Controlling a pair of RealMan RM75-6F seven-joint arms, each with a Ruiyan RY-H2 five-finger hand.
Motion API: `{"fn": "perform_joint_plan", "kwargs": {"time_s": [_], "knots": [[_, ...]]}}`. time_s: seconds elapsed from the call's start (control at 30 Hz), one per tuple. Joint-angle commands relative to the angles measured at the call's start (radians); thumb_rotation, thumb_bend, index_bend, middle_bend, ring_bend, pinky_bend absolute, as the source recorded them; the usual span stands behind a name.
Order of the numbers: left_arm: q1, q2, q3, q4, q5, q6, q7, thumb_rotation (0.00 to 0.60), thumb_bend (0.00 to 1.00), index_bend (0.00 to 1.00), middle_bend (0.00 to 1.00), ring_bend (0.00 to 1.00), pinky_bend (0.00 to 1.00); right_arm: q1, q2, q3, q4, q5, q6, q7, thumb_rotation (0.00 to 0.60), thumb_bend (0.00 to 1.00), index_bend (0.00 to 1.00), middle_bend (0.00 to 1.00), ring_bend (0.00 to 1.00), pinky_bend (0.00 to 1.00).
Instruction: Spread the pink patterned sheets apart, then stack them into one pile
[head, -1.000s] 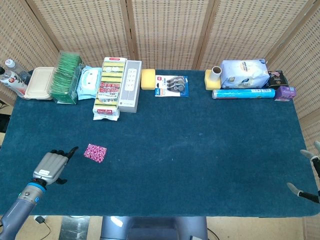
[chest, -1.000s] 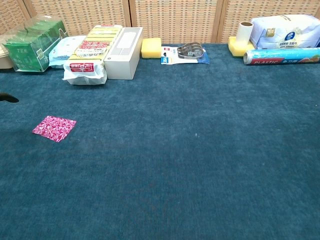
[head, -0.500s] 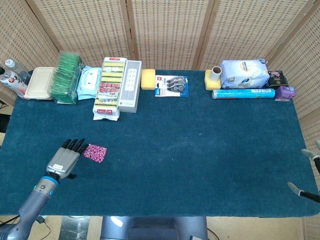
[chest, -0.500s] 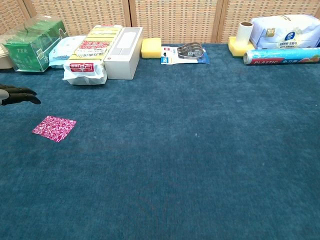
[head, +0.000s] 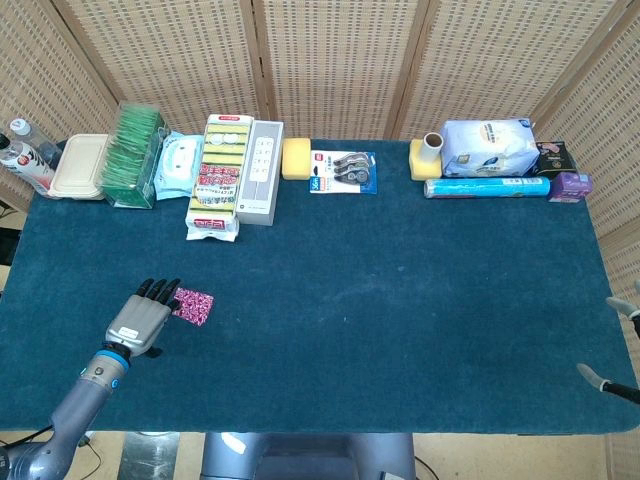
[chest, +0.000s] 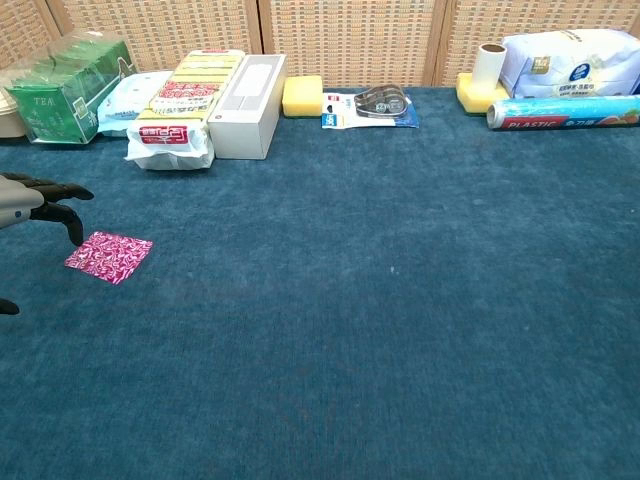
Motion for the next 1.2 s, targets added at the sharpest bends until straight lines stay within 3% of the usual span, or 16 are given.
{"fn": "perform_joint_plan", "kwargs": {"time_s": [0.03, 0.4, 1.2], "knots": [[-0.016, -0.02, 0.002, 0.012, -0.026, 0.005, 0.024, 0.6, 0.01, 0.26, 0.0, 0.0, 0.05, 0.0, 0.001, 0.0, -0.001, 0.001, -0.001, 0.003, 0.6, 0.0, 0.19, 0.0, 0.0, 0.0], [-0.064, -0.078, 0.013, 0.027, -0.138, 0.027, 0.116, 0.6, 0.01, 0.22, 0.0, 0.0, 0.05, 0.001, 0.006, -0.001, 0.0, 0.002, -0.004, 0.021, 0.6, 0.0, 0.19, 0.0, 0.0, 0.0], [-0.124, -0.166, 0.037, 0.041, -0.213, 0.091, 0.174, 0.6, 0.01, 0.22, 0.0, 0.0, 0.05, 0.001, 0.011, -0.004, 0.003, -0.001, -0.004, 0.04, 0.6, 0.0, 0.2, 0.0, 0.0, 0.0]]}}
